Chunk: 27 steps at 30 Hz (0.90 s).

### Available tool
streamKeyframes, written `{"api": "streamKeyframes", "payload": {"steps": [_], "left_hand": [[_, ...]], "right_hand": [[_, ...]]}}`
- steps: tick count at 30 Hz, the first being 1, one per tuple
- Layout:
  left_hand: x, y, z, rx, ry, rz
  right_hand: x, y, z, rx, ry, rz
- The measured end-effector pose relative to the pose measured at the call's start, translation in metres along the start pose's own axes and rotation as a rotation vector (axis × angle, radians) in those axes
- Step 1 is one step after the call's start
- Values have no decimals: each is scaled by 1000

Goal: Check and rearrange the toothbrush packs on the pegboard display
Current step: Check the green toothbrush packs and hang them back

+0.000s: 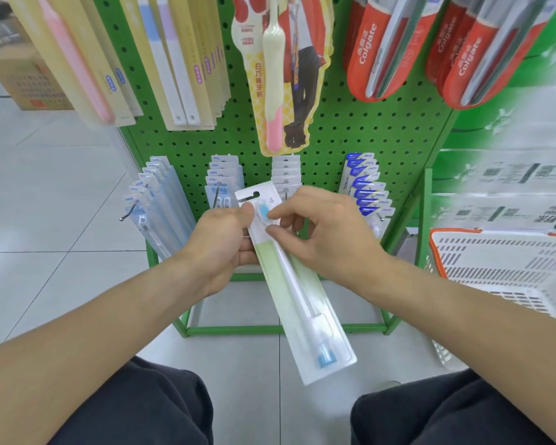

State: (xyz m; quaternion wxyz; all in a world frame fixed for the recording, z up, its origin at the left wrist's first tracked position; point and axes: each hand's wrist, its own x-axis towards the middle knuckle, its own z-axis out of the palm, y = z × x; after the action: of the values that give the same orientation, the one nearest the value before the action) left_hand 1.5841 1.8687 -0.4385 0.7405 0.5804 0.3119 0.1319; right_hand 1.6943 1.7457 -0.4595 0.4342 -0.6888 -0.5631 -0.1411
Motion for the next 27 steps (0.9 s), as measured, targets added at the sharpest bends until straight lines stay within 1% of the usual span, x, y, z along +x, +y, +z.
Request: {"api": "streamKeyframes", "payload": {"steps": [2,3,4,5,7,8,9,10,12,15,17,21,24,27], "left_hand": [[3,1,-1,6,48,29],[5,0,-2,14,69,40],[6,0,-4,20,90,45],[8,0,-7,25,111,44],[12,-1,-12,27,152,39],[14,-2,-14,27,170,38],[14,-2,-15,27,185,37],[14,-2,-15,25,192,40],[13,-2,-14,26,174,45],[10,-3,-10,108,38,32],[9,-4,-9,162,-15,41],[10,-5,-10,111,58,89],[14,-4,-12,69,141,100],[18,-3,-18,50,230,87]], "right_hand": [[1,-4,-4,36,-76,180],[2,-6,-8,51,-155,294],[2,-7,-12,84,-269,418],[2,-6,-16,157,-415,542],[-5,-3,-24,409,-739,747],[-9,-2,-26,514,-864,805],[-13,0,-28,584,-939,832],[-15,2,-28,637,-968,854],[-17,4,-27,716,-935,882],[-18,7,-26,771,-837,925],[-19,10,-25,773,-822,925],[-16,10,-27,797,-842,938],[-14,9,-28,803,-809,932],[-12,8,-29,859,-761,909]]}}
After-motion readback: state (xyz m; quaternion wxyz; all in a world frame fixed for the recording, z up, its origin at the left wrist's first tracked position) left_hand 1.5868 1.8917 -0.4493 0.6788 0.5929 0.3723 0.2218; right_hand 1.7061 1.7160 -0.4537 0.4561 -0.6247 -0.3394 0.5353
